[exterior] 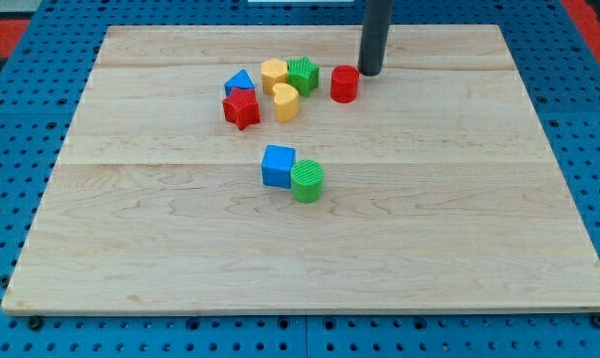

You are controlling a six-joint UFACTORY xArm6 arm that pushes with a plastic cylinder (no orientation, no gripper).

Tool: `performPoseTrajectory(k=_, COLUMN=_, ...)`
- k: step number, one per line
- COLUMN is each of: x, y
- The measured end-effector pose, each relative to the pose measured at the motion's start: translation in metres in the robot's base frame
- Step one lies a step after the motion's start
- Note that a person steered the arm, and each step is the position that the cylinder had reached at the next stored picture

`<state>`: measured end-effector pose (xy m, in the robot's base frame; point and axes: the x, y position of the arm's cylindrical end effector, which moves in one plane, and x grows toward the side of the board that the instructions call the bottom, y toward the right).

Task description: Move the red circle to the bottom right of the green star

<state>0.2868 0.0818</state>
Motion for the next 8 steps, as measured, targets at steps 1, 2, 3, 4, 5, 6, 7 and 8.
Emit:
performPoseTrajectory(k=1, x=0.011, y=-0.013)
performPoseTrajectory(k=2, x=0.018, y=-0.013)
performPoseTrajectory(k=3, x=0.027, y=-0.013)
performPoseTrajectory(k=4, x=0.037, y=-0.012)
performPoseTrajectory(k=5, x=0.054, y=0.007)
performPoseTrajectory(k=6, x=0.079, y=0.025)
performPoseTrajectory(k=7, x=0.084, y=0.025)
performPoseTrajectory(k=8, x=0.083, y=0.022)
